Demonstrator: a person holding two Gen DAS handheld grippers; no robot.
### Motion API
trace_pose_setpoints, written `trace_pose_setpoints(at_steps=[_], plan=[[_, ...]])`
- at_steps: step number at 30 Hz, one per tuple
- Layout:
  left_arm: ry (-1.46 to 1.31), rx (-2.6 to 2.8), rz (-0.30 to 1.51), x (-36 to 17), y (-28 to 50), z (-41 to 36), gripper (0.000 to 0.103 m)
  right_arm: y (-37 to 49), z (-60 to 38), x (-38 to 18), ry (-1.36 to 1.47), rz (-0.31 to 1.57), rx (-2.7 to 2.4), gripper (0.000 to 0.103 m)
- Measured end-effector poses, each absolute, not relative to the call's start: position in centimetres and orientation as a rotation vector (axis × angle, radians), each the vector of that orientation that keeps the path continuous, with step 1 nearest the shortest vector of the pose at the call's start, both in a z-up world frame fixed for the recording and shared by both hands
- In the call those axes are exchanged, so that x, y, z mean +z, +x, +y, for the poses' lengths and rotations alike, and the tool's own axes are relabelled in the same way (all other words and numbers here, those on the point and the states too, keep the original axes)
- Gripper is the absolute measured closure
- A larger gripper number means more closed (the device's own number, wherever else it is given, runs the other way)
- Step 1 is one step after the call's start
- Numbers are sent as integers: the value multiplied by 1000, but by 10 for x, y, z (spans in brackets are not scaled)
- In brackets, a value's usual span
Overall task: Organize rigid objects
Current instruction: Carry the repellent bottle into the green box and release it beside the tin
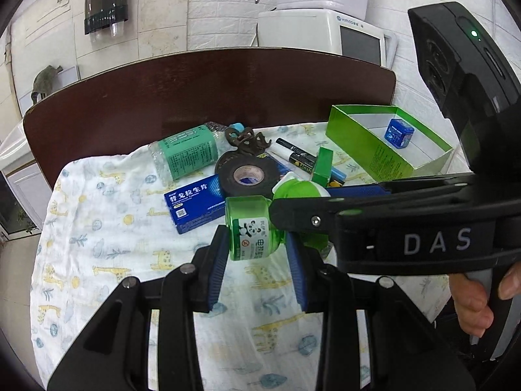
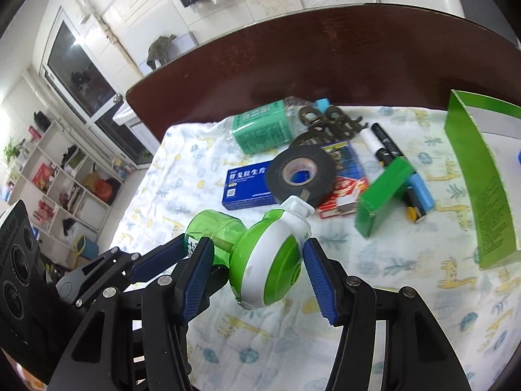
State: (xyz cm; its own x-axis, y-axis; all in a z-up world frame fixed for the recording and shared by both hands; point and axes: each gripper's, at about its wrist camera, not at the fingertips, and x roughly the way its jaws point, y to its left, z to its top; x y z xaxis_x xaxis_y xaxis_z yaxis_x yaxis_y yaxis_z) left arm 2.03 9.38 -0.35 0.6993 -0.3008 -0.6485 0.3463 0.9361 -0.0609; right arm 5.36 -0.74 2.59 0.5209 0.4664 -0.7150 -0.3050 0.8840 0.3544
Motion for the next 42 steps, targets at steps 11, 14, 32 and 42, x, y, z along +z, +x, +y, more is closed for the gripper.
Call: trace_pose_setpoints(at_steps=[11,14,32,42], plan=[[185,-464,620,37,36,1,70,44,-110,61,304,762,365,44],[232,-492,600,46,43,-29,70,43,-138,69,323,729,332,44],[345,-673,593,59,110,-172,68,76,-282,73,440,649,131,44],[383,-687,669,39,149,-215,68,118,-322,45,504,710,120,44]])
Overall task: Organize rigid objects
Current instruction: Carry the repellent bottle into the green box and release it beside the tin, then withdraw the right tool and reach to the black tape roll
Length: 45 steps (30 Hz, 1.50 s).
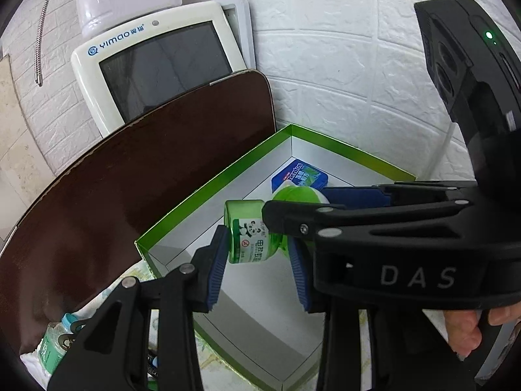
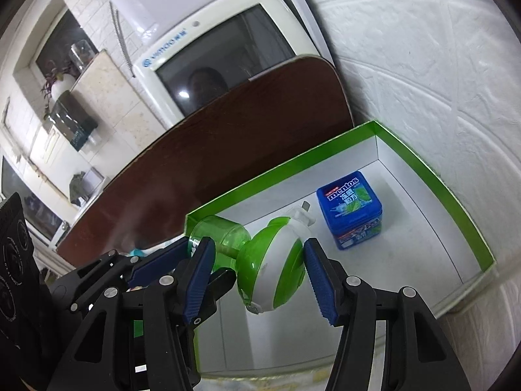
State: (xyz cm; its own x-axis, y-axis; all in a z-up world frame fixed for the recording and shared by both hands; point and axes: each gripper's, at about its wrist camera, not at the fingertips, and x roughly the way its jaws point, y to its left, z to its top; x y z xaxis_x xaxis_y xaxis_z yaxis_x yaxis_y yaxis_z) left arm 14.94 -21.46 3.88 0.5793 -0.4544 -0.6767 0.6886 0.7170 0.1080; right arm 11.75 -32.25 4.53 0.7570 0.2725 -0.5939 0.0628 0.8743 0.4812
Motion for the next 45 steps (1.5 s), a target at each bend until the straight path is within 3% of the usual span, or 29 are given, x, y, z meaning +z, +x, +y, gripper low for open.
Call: trace_pose_setpoints(at_steps=[18,36,38,43,45], plan=[[374,-619,776,7,204,-237,71,189,-323,22,434,826,133,44],[340,-614,754,21,196,-225,68,168,-329,39,471,731,64,46],[326,-599,744,27,192,-215,66,158,-330,49,466,700,50,46],[275,-550,712,43,177,-176,44,138,-317,66,448,663,78,46],[263,-518,695,49,169,-158,42,135,-307,70,438,660,99,46]])
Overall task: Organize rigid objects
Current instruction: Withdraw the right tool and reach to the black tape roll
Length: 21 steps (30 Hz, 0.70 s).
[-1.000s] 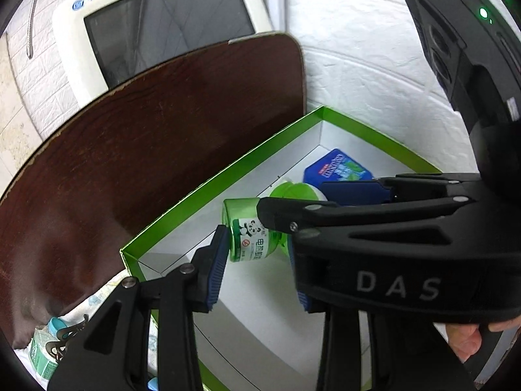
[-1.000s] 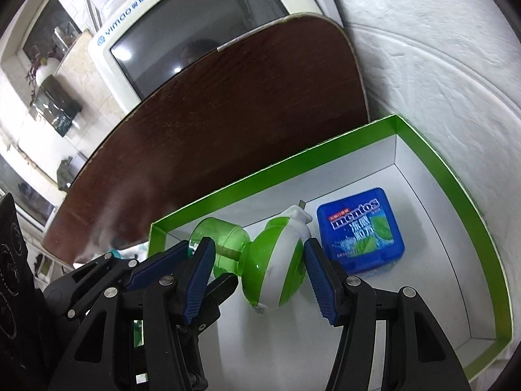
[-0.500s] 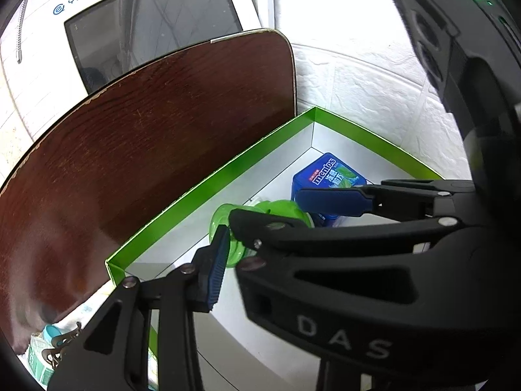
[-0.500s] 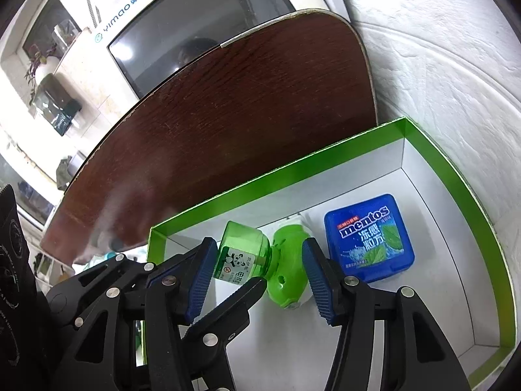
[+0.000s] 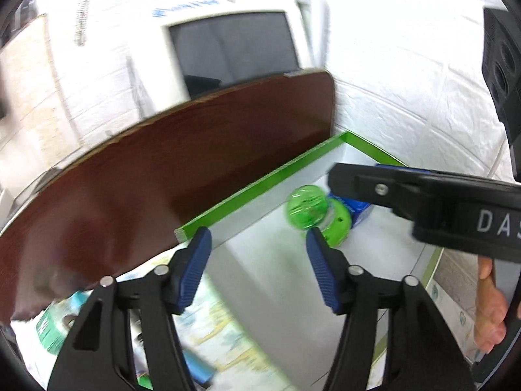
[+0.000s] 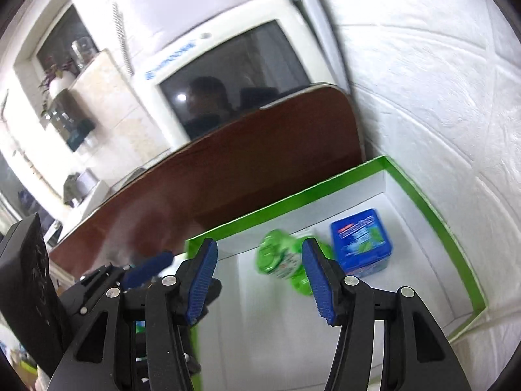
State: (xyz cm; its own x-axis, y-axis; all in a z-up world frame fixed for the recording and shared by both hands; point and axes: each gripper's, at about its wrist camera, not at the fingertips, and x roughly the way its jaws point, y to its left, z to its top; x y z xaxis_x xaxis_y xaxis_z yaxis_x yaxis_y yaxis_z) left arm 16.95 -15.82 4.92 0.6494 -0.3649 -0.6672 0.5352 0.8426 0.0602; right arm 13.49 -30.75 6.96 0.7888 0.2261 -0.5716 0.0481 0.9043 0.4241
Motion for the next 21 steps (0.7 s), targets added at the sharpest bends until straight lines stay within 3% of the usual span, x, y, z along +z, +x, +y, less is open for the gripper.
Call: trace_pose_setpoints(at_steps=[8,12,21], plan=[[192,-379,639,72,146,-80,41,124,-246,85,377,655,196,46],[149,-303,602,82,133,-34,31,117,-214,92,339,655,250,46],[79,-142,581,79,107,65,29,106,-132,96,243,703,358,46]])
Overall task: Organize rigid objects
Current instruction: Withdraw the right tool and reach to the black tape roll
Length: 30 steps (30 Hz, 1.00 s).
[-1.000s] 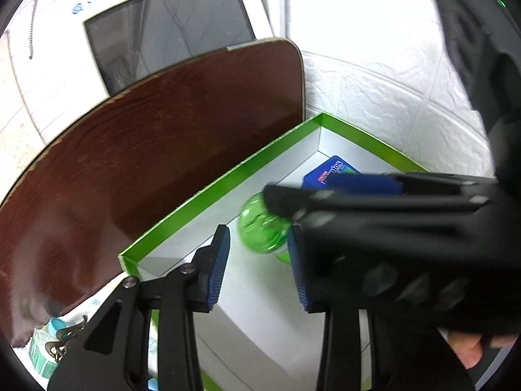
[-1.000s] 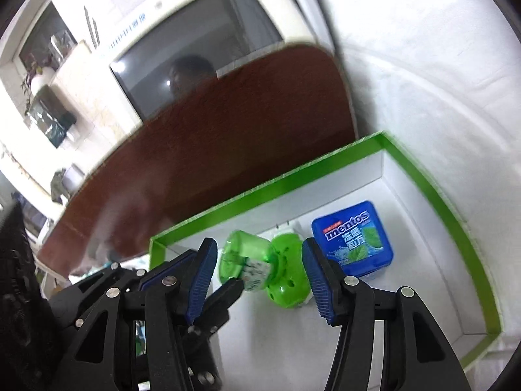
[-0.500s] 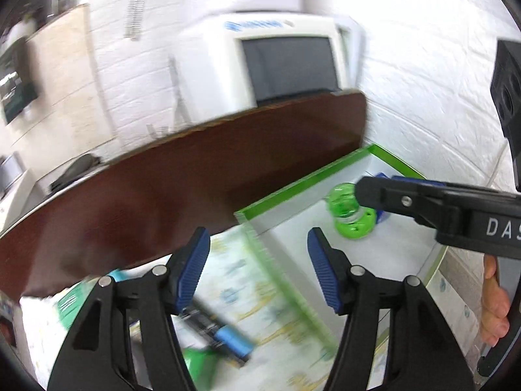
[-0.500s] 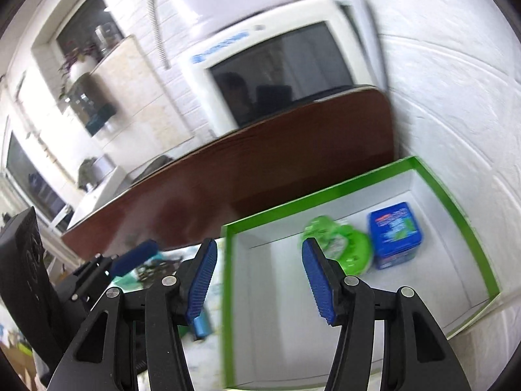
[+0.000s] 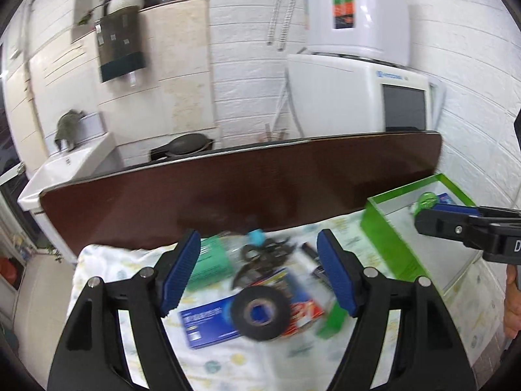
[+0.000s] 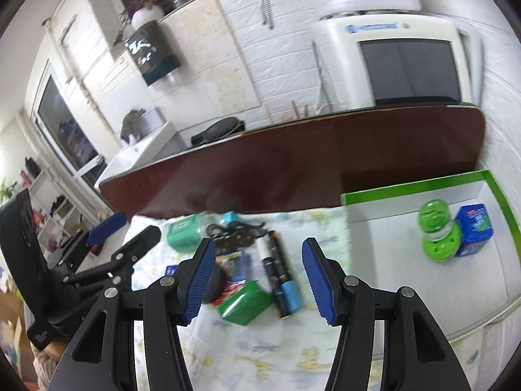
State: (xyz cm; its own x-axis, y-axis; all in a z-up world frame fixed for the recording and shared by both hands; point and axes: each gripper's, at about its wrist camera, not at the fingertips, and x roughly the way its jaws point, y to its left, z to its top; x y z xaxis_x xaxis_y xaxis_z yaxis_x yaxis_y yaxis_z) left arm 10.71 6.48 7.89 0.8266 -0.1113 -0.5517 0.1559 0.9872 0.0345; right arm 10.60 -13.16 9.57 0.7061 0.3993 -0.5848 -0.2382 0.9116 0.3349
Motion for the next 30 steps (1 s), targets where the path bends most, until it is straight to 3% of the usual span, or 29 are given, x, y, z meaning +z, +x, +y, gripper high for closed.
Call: trace_pose_setpoints(at_steps=[10,24,30], plan=[[-48,-31,667,37,82,163,28,100,-49,64,162,817,459,46],[-118,-97,805,-32,108,192,37,112,34,-25,124,1069,526,46],[-143,-154,809,-27,122,185,37,108,20,-5,75,914,437,46]])
